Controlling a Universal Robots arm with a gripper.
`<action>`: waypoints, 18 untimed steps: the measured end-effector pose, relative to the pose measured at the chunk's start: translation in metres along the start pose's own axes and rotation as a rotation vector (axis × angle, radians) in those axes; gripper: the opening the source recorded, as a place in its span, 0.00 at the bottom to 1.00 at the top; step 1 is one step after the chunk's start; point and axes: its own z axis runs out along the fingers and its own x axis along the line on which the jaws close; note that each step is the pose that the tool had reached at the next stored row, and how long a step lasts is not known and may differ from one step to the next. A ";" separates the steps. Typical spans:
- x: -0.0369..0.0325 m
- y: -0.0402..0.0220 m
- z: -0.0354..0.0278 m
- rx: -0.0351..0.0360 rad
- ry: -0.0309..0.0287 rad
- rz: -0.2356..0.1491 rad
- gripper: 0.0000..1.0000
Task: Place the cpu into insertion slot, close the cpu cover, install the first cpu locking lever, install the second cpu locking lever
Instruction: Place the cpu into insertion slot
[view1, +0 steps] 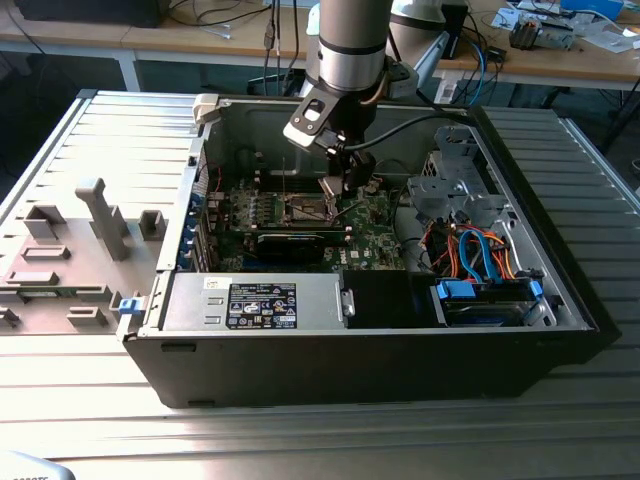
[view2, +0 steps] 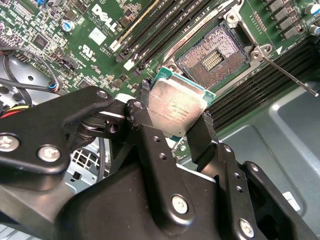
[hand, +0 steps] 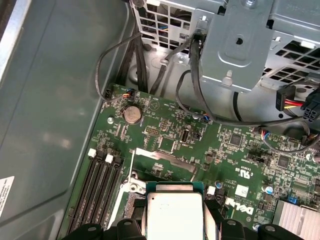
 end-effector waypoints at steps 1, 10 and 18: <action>0.0000 0.0000 0.0000 0.0000 -0.0001 0.001 0.54; 0.0000 0.0000 0.0002 -0.0002 -0.0008 0.013 0.54; 0.0000 0.0000 0.0004 -0.0004 -0.0016 0.025 0.54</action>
